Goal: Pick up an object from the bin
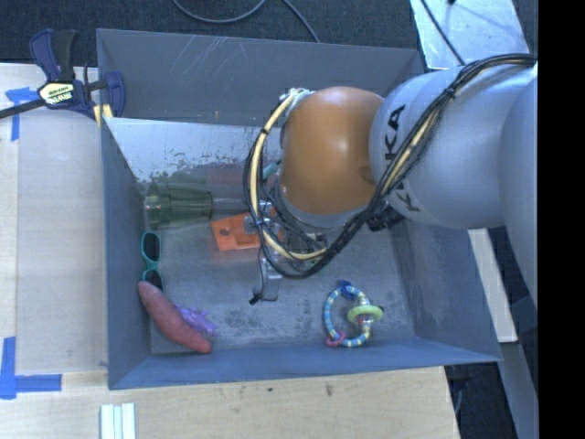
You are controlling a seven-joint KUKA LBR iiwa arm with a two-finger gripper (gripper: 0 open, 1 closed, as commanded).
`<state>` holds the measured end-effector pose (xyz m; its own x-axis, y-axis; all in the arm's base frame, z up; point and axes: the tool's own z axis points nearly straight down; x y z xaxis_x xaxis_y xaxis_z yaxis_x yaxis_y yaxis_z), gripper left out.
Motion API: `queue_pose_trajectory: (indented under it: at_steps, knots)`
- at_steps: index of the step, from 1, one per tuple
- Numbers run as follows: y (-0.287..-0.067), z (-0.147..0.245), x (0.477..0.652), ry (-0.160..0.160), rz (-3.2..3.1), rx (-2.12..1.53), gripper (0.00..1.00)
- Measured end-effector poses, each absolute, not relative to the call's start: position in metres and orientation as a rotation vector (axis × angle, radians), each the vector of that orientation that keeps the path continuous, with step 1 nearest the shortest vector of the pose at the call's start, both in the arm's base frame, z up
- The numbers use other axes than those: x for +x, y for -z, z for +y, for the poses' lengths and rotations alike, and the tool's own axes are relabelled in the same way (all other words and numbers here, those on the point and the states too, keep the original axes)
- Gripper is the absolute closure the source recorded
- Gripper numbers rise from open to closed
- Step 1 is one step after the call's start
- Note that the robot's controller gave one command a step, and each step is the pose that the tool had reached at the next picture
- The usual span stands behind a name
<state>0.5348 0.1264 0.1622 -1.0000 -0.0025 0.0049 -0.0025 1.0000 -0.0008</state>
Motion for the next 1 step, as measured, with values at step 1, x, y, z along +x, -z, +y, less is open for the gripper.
queue_pose_trajectory:
  at_steps: [1]
  knots:
    - [-0.1669, 0.126, 0.5362, 0.001, -3.144, 0.001, 0.0]
